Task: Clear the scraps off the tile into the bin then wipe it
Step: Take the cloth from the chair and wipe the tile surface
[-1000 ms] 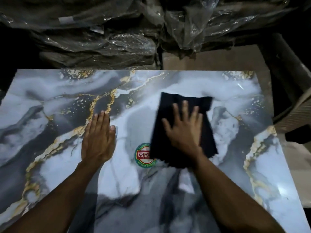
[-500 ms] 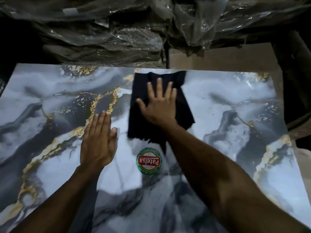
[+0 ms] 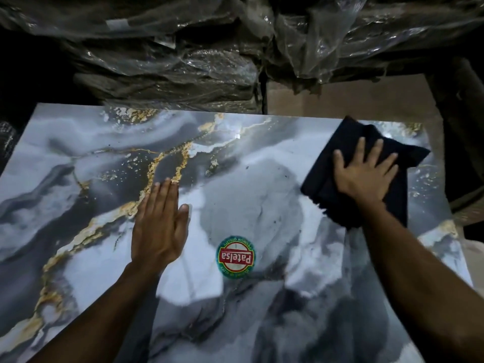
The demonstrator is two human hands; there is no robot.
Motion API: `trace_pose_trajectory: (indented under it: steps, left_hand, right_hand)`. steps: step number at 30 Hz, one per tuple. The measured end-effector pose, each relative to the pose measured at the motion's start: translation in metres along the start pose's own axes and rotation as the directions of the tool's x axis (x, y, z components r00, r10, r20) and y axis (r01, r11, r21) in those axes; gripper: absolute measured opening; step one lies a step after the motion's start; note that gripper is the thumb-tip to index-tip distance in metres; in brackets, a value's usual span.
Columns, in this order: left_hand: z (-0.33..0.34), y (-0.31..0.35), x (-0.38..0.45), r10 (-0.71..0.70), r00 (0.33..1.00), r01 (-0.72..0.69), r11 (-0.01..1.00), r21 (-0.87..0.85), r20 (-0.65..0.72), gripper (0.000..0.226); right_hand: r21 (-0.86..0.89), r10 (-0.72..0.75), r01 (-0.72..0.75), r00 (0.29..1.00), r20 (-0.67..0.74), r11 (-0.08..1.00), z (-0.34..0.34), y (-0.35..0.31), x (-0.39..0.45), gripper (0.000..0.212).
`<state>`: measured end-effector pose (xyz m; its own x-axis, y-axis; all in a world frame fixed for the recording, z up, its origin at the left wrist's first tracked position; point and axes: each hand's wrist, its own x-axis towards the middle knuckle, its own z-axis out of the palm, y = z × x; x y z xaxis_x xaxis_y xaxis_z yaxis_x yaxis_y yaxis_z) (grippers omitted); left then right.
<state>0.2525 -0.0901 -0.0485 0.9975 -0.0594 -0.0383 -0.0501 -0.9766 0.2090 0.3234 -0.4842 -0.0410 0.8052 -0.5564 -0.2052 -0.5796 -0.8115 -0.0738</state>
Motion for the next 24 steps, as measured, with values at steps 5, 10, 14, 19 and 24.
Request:
trace_pose_trajectory:
  steps: [5, 10, 14, 19, 24]
  left_hand:
    - [0.0, -0.001, 0.001, -0.004, 1.0, 0.004, 1.0, -0.026, 0.006, 0.07]
    - [0.0, -0.001, 0.002, -0.004, 1.0, 0.004, 0.999, -0.033, -0.001, 0.069]
    - [0.0, -0.002, 0.001, 0.008, 1.0, -0.009, 1.0, -0.023, -0.017, 0.066]
    - [0.001, -0.001, 0.001, 0.003, 1.0, -0.003, 1.0, -0.014, -0.019, 0.07]
    - [-0.001, -0.001, 0.001, -0.011, 1.0, 0.012, 1.0, -0.029, 0.008, 0.078]
  right_hand:
    - [-0.018, -0.119, 0.119, 0.993, 0.018, 0.993, -0.002, -0.063, 0.034, 0.081]
    - [-0.063, -0.474, 0.477, 0.879, 0.057, 0.877, 0.024, -0.189, -0.01, 0.079]
    - [-0.023, -0.712, 0.715, 0.699, 0.064, 0.699, 0.041, -0.22, -0.091, 0.078]
    - [-0.012, -0.693, 0.694, 0.72, 0.04, 0.72, 0.045, -0.134, -0.114, 0.076]
    - [-0.088, -0.356, 0.356, 0.934, 0.02, 0.93, 0.014, -0.062, -0.028, 0.077]
